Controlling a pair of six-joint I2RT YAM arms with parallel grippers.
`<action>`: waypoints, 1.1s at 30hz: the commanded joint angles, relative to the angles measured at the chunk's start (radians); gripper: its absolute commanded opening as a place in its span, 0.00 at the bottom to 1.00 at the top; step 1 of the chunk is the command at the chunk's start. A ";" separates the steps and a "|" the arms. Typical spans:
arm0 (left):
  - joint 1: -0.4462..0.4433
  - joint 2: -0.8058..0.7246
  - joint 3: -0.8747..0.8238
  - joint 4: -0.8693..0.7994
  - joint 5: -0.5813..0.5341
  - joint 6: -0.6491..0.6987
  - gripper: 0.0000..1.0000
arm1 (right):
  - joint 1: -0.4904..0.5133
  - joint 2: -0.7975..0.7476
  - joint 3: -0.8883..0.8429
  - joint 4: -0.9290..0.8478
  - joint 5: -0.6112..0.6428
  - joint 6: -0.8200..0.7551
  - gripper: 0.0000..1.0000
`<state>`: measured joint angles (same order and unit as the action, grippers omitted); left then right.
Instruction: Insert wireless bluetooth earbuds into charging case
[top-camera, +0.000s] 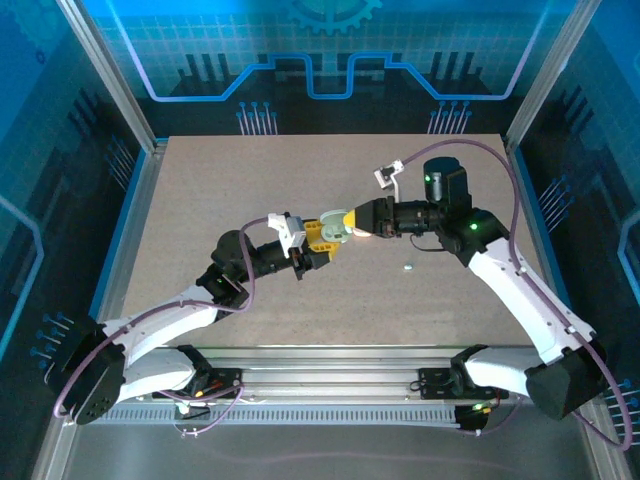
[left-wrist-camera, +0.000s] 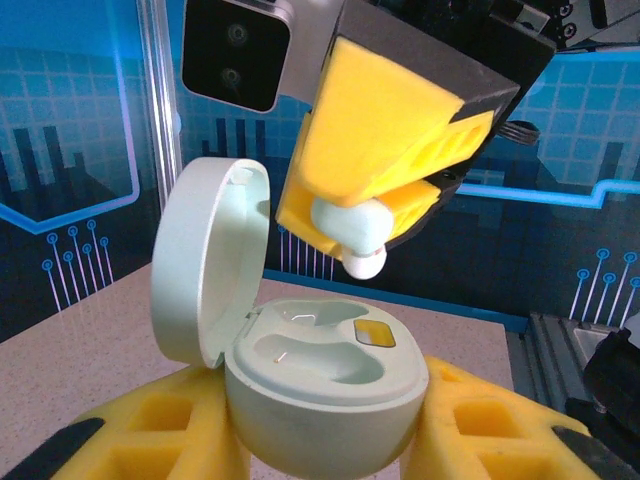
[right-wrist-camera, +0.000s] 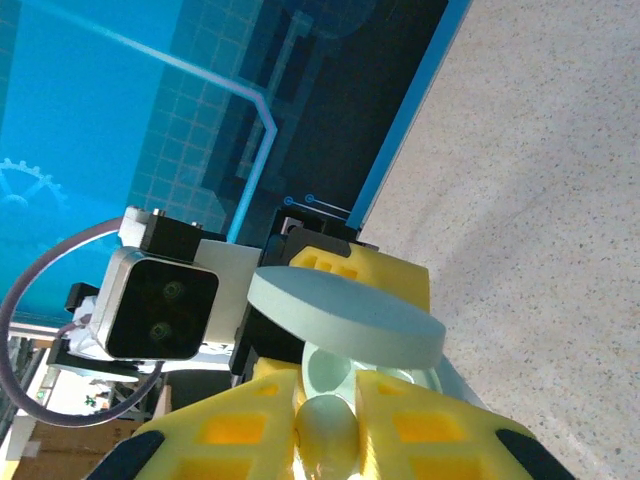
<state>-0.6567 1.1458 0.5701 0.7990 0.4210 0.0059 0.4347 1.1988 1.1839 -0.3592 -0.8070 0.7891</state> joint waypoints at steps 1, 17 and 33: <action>-0.001 0.006 0.013 0.058 0.034 -0.002 0.33 | 0.018 0.009 0.034 -0.021 0.028 -0.032 0.21; 0.000 0.020 0.017 0.087 0.043 -0.030 0.33 | 0.043 0.034 0.065 -0.091 0.072 -0.086 0.23; -0.001 0.027 0.022 0.092 0.047 -0.032 0.33 | 0.060 0.035 0.089 -0.105 0.123 -0.095 0.24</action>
<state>-0.6559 1.1656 0.5701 0.8330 0.4244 -0.0212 0.4770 1.2358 1.2480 -0.4717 -0.7090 0.7120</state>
